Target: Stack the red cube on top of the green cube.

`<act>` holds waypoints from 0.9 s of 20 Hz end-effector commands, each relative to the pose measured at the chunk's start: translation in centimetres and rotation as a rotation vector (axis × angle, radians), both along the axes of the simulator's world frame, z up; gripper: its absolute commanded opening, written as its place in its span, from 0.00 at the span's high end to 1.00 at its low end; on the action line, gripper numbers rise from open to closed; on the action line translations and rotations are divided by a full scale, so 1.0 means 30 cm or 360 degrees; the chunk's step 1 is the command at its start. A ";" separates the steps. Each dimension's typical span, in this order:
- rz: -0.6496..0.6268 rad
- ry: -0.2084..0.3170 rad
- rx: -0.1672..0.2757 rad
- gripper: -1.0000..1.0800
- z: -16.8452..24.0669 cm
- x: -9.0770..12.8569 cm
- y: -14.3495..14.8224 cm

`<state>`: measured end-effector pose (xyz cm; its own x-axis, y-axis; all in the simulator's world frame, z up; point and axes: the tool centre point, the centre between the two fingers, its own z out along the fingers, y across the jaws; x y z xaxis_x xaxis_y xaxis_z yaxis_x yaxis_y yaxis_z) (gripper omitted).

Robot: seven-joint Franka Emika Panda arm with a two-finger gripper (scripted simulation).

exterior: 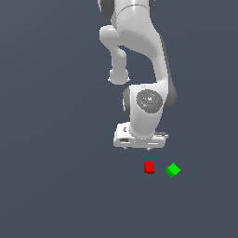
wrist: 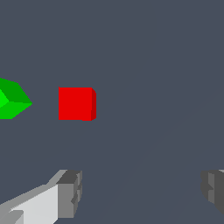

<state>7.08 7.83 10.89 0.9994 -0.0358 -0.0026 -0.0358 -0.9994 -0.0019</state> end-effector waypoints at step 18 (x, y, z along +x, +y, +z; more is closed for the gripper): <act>-0.0022 -0.0004 -0.0003 0.04 -0.124 0.183 0.201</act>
